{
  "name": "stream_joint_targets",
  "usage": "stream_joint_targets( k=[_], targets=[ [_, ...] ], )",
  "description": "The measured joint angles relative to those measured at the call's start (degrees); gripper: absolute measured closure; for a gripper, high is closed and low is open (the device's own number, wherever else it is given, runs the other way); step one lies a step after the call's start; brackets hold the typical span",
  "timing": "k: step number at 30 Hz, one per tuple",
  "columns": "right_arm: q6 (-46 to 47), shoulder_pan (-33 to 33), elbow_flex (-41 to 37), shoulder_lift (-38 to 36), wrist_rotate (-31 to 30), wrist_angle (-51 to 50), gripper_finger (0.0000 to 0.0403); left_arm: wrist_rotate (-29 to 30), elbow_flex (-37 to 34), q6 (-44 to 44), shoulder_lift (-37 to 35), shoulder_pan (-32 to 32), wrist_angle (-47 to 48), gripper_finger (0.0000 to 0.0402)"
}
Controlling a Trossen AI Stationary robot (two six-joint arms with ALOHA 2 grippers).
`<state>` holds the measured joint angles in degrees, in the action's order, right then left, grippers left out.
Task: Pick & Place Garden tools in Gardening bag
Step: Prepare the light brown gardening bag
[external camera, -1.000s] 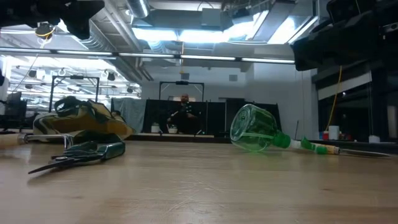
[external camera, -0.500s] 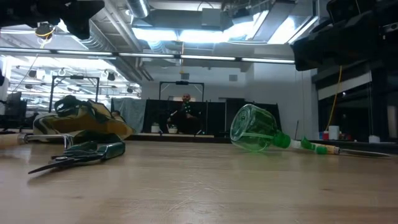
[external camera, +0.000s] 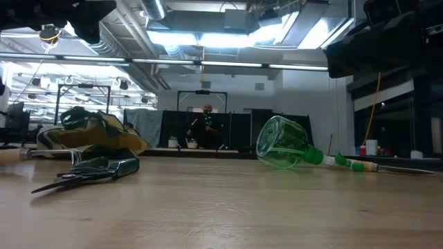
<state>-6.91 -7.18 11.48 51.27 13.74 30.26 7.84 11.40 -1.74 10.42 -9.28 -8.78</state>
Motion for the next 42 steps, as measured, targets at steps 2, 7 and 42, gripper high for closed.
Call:
stream_joint_targets(
  k=[2,7,42],
  targets=[
    [3.1,0.0,0.0,0.0,0.1,0.5,0.0208,0.0,0.0,0.0,0.0,0.0,0.0,0.0219],
    [6.1,0.0,0.0,0.0,0.0,6.8,0.0208,0.0,0.0,0.0,0.0,0.0,0.0,0.0219],
    [0.4,1.1,28.8,17.2,-6.2,-10.7,0.0208,0.0,0.0,0.0,0.0,0.0,0.0,0.0219]
  ],
)
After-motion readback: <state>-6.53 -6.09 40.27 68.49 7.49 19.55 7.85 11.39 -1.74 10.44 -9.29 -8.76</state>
